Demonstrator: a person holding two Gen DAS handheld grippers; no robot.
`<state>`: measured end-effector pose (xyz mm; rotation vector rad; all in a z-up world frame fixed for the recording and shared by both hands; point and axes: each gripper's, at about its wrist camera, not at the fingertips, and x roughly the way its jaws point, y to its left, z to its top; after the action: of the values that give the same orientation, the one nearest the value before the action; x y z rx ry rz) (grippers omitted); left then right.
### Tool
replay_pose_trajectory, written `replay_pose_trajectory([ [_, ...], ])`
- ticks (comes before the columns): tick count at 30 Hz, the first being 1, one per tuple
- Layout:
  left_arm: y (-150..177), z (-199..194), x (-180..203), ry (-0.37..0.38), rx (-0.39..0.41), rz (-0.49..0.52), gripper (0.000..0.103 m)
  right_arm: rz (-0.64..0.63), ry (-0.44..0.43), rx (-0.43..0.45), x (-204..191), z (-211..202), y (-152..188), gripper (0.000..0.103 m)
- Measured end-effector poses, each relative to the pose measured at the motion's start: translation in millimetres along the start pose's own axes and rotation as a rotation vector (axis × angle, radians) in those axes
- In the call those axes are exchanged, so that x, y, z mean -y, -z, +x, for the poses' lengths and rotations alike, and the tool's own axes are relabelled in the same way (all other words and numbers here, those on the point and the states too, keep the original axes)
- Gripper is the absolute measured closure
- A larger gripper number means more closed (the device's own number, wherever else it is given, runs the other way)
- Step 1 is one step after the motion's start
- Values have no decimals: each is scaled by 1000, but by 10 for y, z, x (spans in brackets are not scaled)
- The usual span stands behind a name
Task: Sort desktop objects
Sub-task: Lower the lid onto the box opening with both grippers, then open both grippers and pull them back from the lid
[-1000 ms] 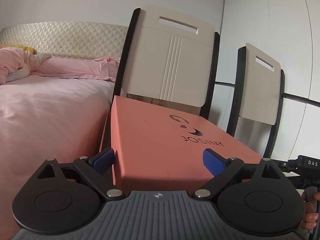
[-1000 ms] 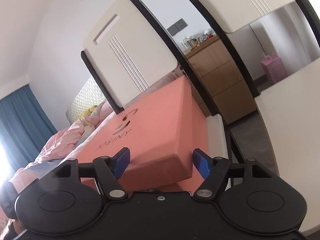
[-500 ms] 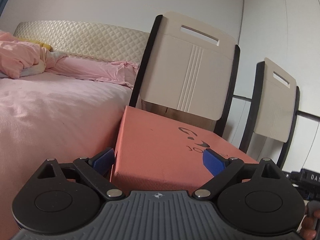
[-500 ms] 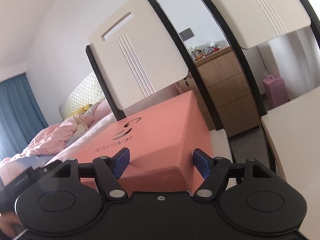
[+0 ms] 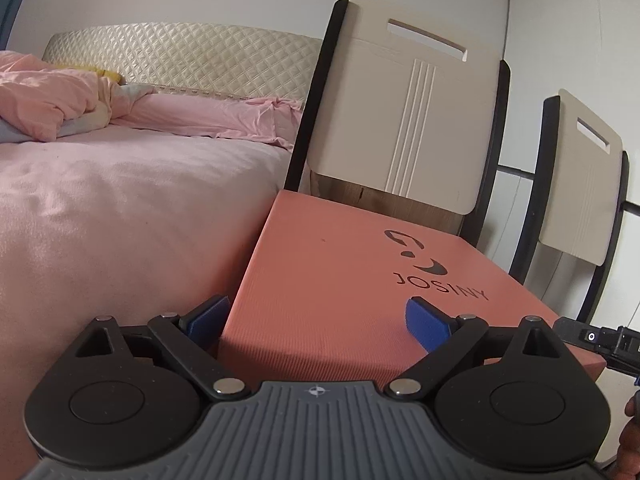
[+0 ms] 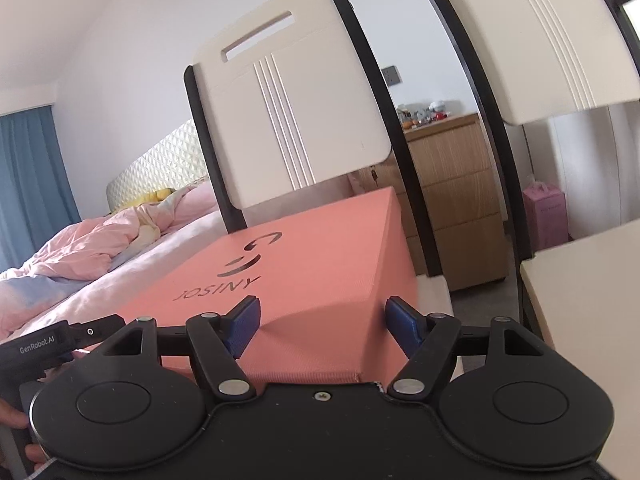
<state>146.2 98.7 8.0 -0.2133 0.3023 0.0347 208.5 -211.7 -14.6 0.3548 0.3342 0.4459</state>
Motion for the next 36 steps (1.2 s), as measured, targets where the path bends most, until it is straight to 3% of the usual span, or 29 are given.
replay_pose_trajectory([
  [9,-22,37,43,-2,-29,22,4,26,-23,-38,108,10,24,34],
  [14,26,105,109,39,-57,40,0,28,-5,-48,187,-32,-5,37],
  [25,101,331,136,92,-84,-45,0,31,61,-68,339,-27,-109,37],
  [31,79,116,358,50,-32,55,0,-38,90,-59,205,-90,-157,37],
  [36,-5,-154,456,57,0,53,0,-95,107,-28,45,-289,-240,36],
])
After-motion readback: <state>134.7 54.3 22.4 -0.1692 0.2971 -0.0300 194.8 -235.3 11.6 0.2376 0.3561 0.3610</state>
